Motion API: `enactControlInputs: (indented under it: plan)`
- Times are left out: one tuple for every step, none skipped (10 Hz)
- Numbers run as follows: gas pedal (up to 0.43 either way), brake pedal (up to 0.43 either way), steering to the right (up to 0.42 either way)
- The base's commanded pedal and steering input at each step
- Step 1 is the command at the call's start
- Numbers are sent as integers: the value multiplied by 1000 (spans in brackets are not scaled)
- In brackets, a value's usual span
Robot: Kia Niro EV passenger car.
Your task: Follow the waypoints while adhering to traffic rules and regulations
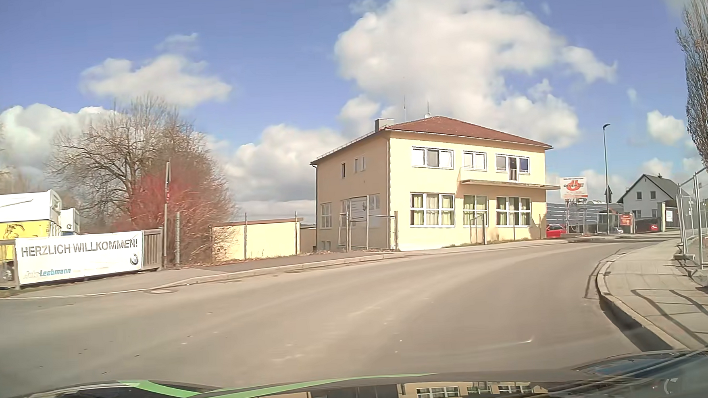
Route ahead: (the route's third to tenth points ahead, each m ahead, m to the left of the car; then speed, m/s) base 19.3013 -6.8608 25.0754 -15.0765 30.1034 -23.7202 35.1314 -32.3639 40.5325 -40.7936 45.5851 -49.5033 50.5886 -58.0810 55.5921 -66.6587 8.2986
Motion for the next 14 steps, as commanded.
enactControlInputs:
  plan:
    - [110, 0, 149]
    - [118, 0, 154]
    - [118, 0, 164]
    - [118, 0, 174]
    - [118, 0, 180]
    - [118, 0, 181]
    - [118, 0, 181]
    - [118, 0, 181]
    - [130, 0, 181]
    - [157, 0, 182]
    - [169, 0, 182]
    - [169, 0, 181]
    - [177, 0, 181]
    - [177, 0, 181]
